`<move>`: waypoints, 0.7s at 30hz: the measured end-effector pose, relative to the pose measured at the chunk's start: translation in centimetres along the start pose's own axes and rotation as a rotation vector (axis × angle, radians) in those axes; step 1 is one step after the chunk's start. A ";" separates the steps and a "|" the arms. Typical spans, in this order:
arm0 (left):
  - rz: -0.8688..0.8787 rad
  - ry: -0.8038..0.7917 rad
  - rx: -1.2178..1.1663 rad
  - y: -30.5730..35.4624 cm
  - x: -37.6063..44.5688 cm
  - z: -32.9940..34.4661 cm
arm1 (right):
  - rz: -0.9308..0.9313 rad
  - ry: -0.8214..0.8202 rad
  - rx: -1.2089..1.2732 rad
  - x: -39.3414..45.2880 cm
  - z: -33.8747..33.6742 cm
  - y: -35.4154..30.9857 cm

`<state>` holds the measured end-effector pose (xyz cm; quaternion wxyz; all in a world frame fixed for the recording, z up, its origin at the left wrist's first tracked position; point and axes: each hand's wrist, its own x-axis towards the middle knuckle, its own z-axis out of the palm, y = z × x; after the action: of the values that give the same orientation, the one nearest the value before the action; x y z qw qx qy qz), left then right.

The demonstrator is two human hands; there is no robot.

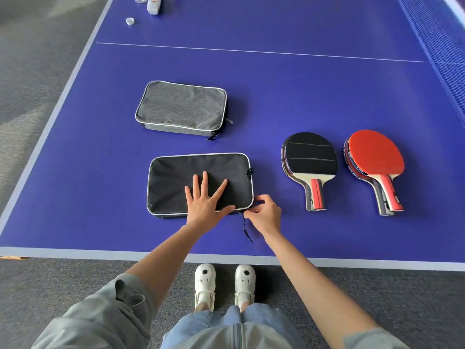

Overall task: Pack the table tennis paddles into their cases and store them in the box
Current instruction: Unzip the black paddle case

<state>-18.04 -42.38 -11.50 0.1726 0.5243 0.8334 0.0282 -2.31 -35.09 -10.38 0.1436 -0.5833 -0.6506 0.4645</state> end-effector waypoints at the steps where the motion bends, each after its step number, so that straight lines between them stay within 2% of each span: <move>1: 0.000 0.001 -0.006 0.0 0.0 0.0 | 0.024 0.002 0.006 0.1 0.0 -0.1; 7: -0.001 -0.009 -0.014 -0.1 0.1 0.0 | -0.021 -0.014 -0.023 0.2 -0.1 0.2; 16: 0.005 0.002 -0.027 -0.6 -0.2 0.4 | -0.405 -0.060 -0.289 1.4 -2.1 1.9; 21: 0.010 -0.005 -0.012 -1.1 -0.6 1.0 | -0.428 -0.005 -0.276 3.8 -3.2 1.3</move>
<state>-18.42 -43.52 -12.53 0.1779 0.5274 0.8301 0.0328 -0.21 -30.41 -11.01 0.1563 -0.4450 -0.8169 0.3319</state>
